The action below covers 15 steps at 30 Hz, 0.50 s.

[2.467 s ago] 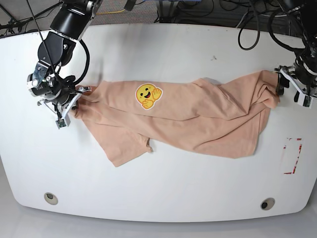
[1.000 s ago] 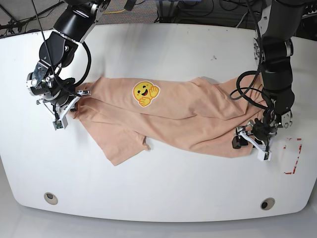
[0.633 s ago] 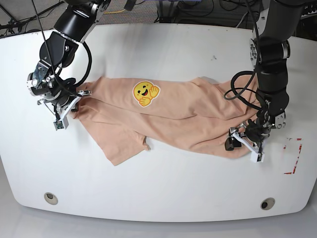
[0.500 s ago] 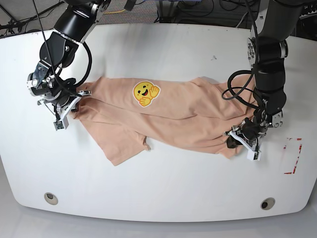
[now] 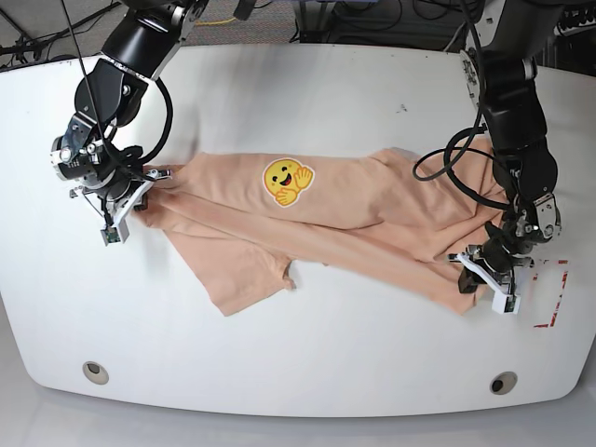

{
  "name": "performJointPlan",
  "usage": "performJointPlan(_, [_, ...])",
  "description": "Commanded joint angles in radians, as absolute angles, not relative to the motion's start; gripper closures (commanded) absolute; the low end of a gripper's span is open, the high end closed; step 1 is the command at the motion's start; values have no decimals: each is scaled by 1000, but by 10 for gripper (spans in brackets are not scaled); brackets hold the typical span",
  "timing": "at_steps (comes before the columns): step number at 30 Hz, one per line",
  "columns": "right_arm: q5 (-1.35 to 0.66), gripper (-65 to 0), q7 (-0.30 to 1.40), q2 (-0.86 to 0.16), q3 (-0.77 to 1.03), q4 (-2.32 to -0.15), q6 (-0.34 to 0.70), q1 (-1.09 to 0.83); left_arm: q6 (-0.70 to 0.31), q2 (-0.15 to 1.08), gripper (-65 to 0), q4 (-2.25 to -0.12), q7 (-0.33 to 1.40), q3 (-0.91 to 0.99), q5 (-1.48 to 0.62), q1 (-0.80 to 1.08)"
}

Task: Fold the T-shirt properly
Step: 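Hold the shirt with the right gripper and slide the left gripper along its edge, then lift the shirt with both grippers and swing it across the table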

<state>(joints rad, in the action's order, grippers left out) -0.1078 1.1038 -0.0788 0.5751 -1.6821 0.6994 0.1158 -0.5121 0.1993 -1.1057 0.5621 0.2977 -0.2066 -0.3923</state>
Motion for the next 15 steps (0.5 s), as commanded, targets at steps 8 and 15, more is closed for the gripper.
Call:
performJointPlan(8, [-110, -8, 1089, -137, 573, -1712, 698, 254, -518, 208, 0, -1492, 684, 320, -228, -371])
performJointPlan(15, [-116, -8, 1152, -225, 484, -1710, 698, 430, -518, 191, 0, -1656, 822, 426, -228, -447])
